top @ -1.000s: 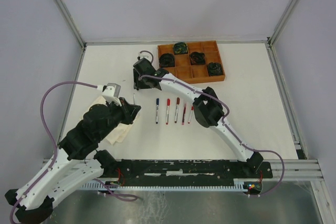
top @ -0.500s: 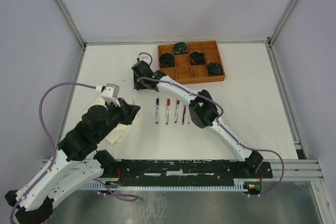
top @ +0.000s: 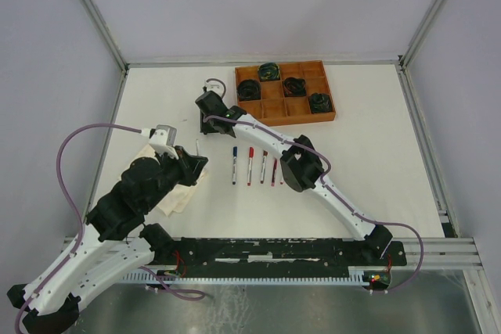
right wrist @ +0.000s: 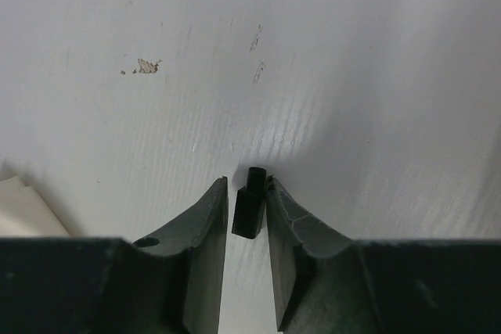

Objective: Insert the pens into the pen caps
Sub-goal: Pick up the pen cap from the center of the board.

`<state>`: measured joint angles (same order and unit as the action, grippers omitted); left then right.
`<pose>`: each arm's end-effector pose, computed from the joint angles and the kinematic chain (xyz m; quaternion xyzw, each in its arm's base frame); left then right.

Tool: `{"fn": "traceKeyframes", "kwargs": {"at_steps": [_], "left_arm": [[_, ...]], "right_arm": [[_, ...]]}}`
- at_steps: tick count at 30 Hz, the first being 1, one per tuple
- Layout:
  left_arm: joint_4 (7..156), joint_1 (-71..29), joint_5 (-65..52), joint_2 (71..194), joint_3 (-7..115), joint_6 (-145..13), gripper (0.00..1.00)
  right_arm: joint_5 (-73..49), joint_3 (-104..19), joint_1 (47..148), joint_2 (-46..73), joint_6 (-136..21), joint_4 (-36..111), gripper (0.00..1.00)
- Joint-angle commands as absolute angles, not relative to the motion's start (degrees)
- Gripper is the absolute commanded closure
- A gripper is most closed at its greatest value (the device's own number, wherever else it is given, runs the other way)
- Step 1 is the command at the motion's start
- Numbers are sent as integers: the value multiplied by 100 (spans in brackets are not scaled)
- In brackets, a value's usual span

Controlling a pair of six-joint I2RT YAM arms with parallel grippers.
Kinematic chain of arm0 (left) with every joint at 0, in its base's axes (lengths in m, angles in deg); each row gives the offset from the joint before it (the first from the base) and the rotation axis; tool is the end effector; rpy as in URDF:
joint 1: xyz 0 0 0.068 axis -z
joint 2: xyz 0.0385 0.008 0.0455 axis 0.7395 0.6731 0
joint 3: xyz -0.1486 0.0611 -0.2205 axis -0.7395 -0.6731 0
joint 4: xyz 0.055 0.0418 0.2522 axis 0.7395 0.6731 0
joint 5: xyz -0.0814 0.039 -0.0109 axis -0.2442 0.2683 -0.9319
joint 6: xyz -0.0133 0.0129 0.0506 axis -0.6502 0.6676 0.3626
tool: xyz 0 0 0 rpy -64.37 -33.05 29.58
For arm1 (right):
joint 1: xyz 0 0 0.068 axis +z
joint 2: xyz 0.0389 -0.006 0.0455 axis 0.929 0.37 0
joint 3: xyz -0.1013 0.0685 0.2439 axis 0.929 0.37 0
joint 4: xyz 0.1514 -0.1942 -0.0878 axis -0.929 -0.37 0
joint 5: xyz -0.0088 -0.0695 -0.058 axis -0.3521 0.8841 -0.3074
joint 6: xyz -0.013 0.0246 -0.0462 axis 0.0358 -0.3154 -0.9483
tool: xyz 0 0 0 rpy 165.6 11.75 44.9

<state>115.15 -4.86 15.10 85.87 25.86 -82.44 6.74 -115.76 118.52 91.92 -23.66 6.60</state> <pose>0.0901 -0.0725 0.3325 0.0370 0.7977 -0.2670 0.5395 0.3893 0.4569 0.1493 -0.0328 0.9081 0.2268 0.3506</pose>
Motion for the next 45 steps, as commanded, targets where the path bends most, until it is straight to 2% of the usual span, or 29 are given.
{"fn": "traceKeyframes", "kwargs": {"at_steps": [1,6,11,18,27,34,41,45], "left_arm": [[11429,-490,1598,8522,2600,-8044,97],[11439,-494,1608,8493,2593,-8055,97],[11455,-489,1630,8459,2590,-8073,97],[11455,-493,1617,8472,2587,-8073,97],[11450,-489,1609,8478,2582,-8081,97],[11438,-493,1595,8504,2581,-8081,97],[11439,-495,1591,8542,2582,-8074,97],[11455,-492,1620,8540,2581,-8079,97]], "right_arm": [[544,-11761,11943,9344,-2412,436,69],[438,-11595,11979,9304,-2503,351,69],[560,-11334,11988,9142,-2778,118,75],[1018,-10895,12101,8718,-3742,-28,78],[1295,-10366,12474,8228,-4806,-242,77],[1273,-9702,12568,7984,-4678,-191,74],[1063,-9766,12560,8083,-4638,-189,72],[918,-9757,12559,8086,-4536,-202,73]]}}
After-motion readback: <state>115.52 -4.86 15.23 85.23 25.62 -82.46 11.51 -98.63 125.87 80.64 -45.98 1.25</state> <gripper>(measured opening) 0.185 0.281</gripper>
